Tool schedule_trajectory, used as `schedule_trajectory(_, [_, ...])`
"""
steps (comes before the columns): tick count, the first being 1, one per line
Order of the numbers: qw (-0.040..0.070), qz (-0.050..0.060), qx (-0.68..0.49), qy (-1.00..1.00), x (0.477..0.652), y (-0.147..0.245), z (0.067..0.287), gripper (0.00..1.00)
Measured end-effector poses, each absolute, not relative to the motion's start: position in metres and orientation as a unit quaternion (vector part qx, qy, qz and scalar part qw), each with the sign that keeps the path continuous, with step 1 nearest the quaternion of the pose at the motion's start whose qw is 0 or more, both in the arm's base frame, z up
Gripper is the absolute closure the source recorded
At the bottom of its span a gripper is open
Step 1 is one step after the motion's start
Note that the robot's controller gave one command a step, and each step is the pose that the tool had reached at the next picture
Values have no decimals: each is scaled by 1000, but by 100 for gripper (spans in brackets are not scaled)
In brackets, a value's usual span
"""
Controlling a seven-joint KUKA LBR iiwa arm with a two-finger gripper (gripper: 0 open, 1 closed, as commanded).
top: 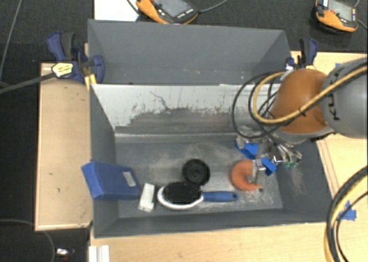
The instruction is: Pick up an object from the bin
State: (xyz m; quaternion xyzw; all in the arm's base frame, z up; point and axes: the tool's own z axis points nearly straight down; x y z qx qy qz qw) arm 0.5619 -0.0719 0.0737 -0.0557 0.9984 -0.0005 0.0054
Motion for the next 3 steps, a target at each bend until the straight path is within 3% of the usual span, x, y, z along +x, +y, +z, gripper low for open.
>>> schedule_trajectory(1, [8, -1, 2, 1000, 552, -97, 79, 0])
schedule_trajectory(2, [9, 0, -42, 999, 555, -90, 83, 100])
schedule_trajectory(3, [9, 0, -42, 999, 555, -90, 83, 100])
